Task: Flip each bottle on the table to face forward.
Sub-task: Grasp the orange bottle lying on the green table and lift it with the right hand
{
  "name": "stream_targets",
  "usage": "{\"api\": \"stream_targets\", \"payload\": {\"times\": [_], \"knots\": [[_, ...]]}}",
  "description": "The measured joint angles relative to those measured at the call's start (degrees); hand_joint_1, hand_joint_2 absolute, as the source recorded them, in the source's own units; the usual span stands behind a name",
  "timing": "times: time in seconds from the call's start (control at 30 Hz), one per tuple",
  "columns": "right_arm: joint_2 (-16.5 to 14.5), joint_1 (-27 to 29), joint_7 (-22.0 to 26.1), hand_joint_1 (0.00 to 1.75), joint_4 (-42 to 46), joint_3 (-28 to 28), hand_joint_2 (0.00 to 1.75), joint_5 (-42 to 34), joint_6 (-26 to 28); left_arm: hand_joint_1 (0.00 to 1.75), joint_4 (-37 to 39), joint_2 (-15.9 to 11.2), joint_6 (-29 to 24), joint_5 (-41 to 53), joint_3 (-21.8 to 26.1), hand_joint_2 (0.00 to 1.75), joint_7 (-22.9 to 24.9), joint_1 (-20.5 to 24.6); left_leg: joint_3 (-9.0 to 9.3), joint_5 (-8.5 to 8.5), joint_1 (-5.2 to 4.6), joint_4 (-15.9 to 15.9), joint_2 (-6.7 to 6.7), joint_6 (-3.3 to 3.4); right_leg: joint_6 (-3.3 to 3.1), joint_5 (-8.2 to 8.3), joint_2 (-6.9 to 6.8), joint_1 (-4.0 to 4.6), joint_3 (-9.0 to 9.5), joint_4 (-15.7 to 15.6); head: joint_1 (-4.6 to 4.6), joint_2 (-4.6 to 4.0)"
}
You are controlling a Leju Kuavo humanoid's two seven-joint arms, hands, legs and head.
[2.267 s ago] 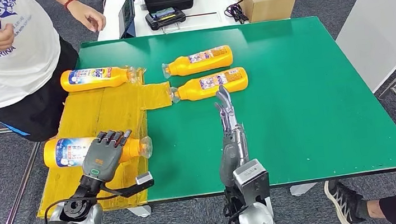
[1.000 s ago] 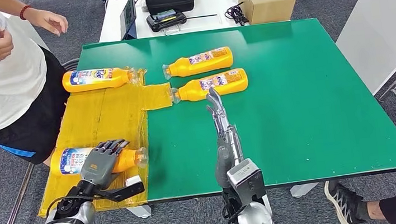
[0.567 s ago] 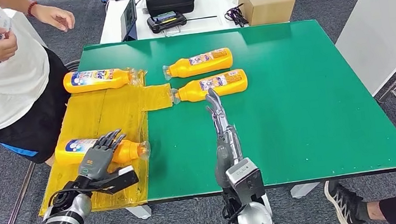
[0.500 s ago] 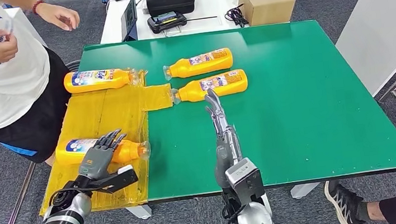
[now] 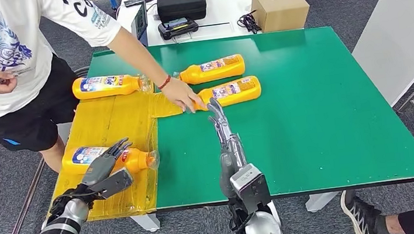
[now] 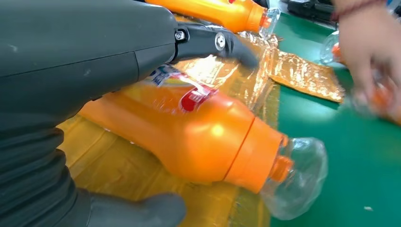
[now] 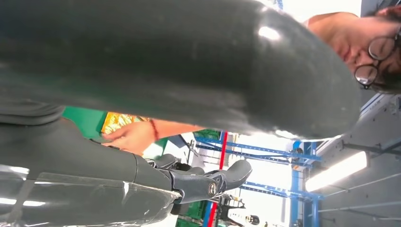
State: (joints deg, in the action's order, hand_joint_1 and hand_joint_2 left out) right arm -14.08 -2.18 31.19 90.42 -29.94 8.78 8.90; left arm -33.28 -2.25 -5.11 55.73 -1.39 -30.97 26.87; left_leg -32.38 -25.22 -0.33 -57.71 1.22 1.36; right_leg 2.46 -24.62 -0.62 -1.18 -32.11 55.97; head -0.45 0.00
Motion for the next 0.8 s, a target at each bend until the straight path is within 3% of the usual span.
{"api": "stream_targets", "payload": {"times": [0.1, 0.27, 0.57, 0.8], "knots": [[-0.3, 0.0, 0.0, 0.0, -0.3, 0.0, 0.0, 0.0, 0.0, 0.27, -0.9, -0.2, 1.1, -1.7, 0.0, 1.75, -0.4, -0.4, 0.02, 0.13, 0.01, 0.0, -0.01, 0.0, 0.02, 0.05, 0.01, 0.01, 0.16, 0.0, 0.0, 0.0], [-0.5, 0.0, 0.0, 0.0, -0.8, 0.0, 0.0, 0.0, 0.0, 0.0, -2.0, -0.3, 2.8, -4.9, 0.1, 1.75, -1.5, -1.1, -0.12, 0.32, 0.0, 0.0, -0.01, 0.05, 0.23, 0.71, 0.01, -0.01, 0.34, 0.0, -0.01, 0.0], [-0.5, -0.1, 0.0, 0.0, -2.1, 0.5, 0.0, -0.1, 0.6, 0.0, -7.5, 1.2, 16.3, -25.6, 2.6, 1.75, -3.8, -4.8, -0.46, 0.29, 0.0, -0.1, -0.02, 0.03, 0.24, 0.66, 0.02, -0.02, -0.08, 0.0, -0.01, 0.0], [-0.8, -0.1, 0.0, 0.0, -2.7, 0.8, 0.0, 0.0, 1.3, 0.0, -11.1, 4.3, 23.6, -41.0, 6.3, 1.75, 0.1, -6.9, -0.95, 0.37, -0.01, -0.1, -0.05, 0.12, 0.28, 0.71, 0.02, -0.02, -0.52, 0.0, 0.0, 0.0]]}}
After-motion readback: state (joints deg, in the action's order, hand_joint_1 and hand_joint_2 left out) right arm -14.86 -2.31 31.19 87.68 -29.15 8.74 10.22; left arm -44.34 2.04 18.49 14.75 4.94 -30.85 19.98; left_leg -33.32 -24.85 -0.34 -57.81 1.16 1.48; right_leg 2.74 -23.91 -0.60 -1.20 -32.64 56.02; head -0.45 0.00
